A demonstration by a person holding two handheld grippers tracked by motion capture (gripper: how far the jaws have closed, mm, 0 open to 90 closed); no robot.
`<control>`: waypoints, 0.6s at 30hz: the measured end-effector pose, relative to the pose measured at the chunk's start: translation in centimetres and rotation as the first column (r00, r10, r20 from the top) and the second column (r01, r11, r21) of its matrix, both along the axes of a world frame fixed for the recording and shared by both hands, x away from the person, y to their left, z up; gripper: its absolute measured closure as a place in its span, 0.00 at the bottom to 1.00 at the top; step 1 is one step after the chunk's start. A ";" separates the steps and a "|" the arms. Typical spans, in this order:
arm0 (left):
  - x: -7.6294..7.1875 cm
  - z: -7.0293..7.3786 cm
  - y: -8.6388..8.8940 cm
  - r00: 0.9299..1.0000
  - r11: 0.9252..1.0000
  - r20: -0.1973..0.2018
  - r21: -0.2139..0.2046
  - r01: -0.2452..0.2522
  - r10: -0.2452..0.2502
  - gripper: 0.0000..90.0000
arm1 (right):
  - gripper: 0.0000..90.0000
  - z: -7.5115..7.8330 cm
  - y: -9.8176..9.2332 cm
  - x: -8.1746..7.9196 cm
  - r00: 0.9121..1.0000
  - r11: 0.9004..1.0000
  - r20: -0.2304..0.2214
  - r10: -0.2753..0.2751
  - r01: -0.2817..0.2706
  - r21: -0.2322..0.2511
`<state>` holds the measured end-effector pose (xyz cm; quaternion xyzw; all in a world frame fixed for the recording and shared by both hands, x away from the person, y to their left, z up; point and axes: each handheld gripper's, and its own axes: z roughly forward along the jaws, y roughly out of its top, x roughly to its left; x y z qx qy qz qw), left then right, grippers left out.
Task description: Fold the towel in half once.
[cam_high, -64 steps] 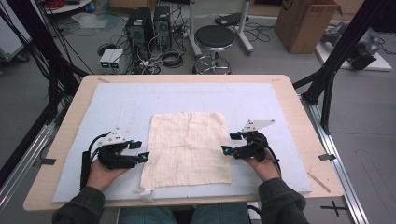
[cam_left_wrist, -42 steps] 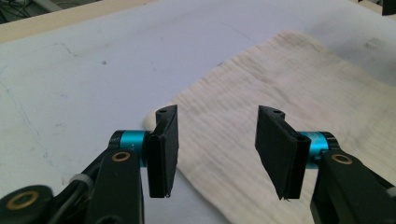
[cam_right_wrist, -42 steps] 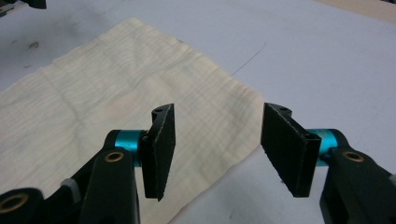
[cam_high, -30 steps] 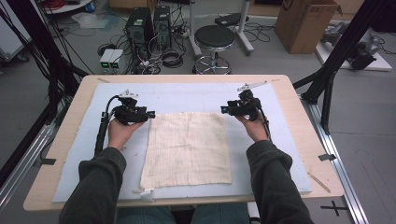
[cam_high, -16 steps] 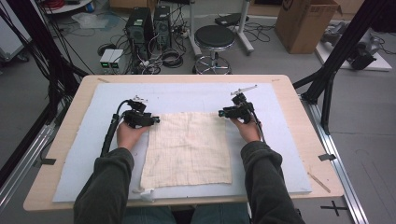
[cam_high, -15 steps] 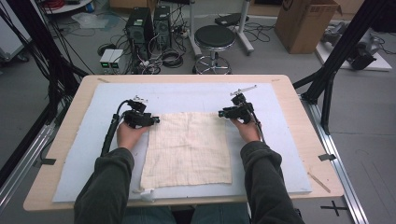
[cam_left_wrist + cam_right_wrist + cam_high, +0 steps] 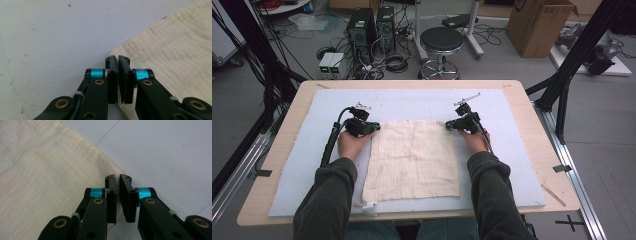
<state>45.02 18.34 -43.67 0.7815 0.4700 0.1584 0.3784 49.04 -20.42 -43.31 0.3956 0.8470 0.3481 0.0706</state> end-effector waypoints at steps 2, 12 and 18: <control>-0.1 0.3 0.0 1.000 1.000 0.015 -0.012 0.000 0.000 0.96 | 0.94 0.2 0.0 -0.1 1.000 1.000 -0.002 -0.001 0.001 0.011; -1.0 2.6 1.3 0.996 0.996 0.094 -0.091 -0.001 0.009 0.96 | 0.94 2.5 -0.7 -0.9 0.996 0.997 0.084 0.015 -0.022 0.079; -1.9 4.2 2.2 0.989 0.991 0.147 -0.134 0.016 0.004 0.96 | 0.94 4.9 -1.4 -1.8 0.990 0.989 0.138 0.031 -0.050 0.137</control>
